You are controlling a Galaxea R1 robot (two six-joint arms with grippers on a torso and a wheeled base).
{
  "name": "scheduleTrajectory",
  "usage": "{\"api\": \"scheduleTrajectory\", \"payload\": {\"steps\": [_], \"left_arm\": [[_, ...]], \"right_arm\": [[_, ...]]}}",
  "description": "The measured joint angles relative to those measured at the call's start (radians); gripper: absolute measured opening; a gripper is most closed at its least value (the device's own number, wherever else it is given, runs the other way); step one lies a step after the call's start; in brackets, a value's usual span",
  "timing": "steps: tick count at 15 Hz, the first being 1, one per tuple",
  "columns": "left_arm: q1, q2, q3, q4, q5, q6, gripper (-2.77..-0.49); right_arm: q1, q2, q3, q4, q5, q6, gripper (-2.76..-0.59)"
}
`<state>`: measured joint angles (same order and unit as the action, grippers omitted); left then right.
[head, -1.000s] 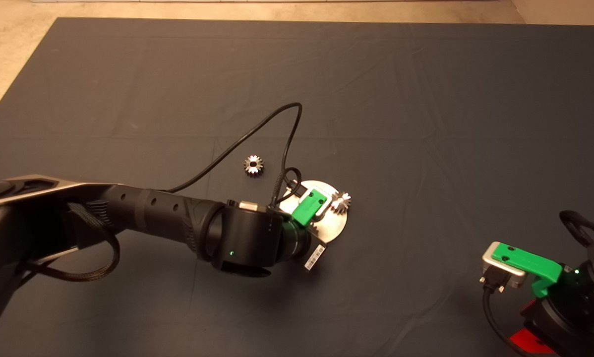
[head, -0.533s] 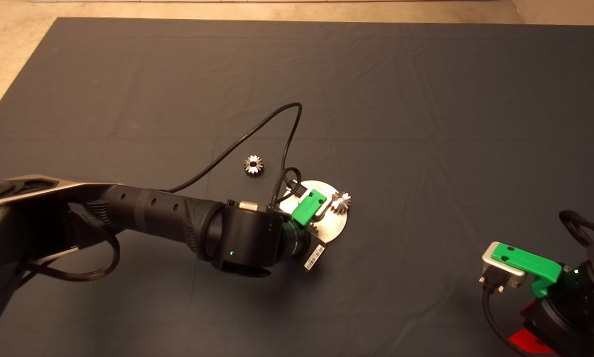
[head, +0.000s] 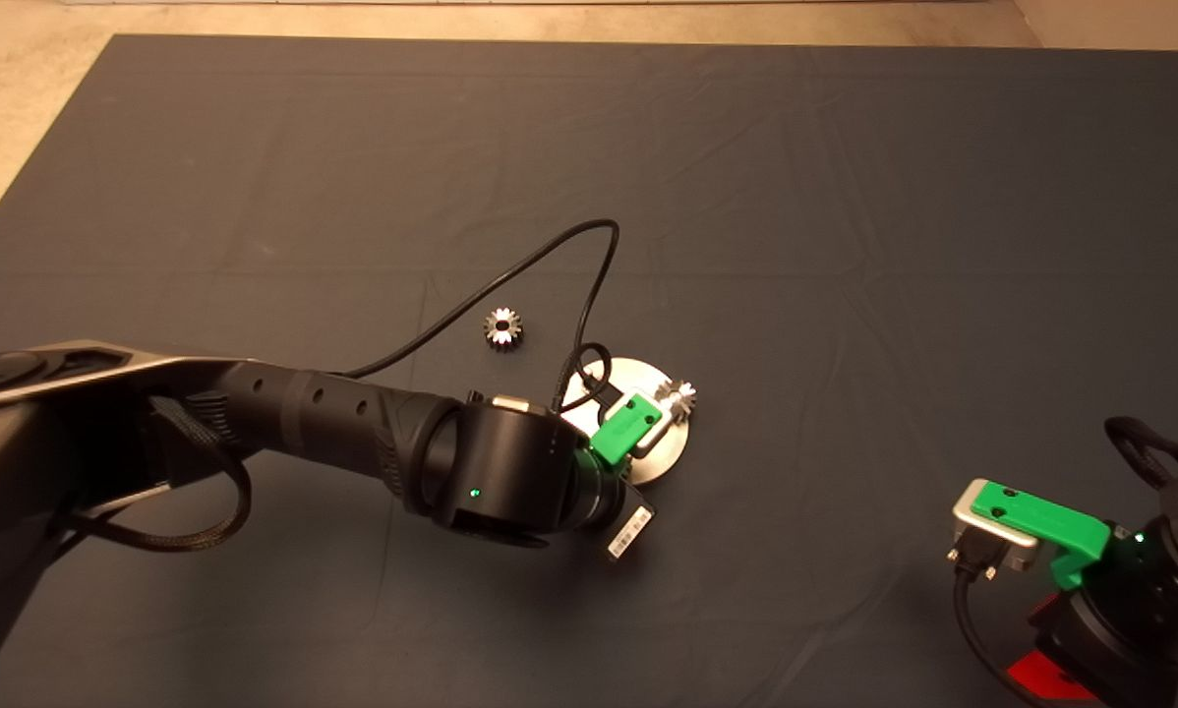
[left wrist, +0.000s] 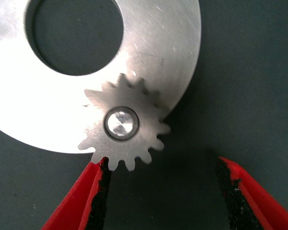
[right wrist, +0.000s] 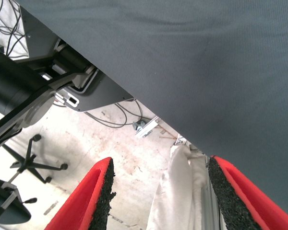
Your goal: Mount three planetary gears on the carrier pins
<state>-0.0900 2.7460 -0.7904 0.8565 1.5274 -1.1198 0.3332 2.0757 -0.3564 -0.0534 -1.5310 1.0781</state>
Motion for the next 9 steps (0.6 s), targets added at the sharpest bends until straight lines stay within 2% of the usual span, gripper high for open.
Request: {"api": "scheduleTrajectory", "payload": {"steps": [1,4,7,9], "left_arm": [[-0.002,0.001,0.0,-0.021,0.0,0.0,-1.8],[-0.01,0.002,0.0,-0.051,-0.001,0.002,-1.8],[-0.035,-0.004,-0.002,-0.059,-0.001,0.017,-1.66],[-0.047,-0.012,-0.005,-0.061,-0.001,0.035,-1.66]], "right_arm": [[0.0,0.0,0.0,0.0,0.0,0.0,-1.91],[0.0,0.019,-0.001,0.0,0.0,0.0,-1.91],[0.0,0.028,-0.001,0.0,0.0,0.0,-1.91],[0.0,0.027,-0.001,0.0,0.0,0.0,-1.91]]}}
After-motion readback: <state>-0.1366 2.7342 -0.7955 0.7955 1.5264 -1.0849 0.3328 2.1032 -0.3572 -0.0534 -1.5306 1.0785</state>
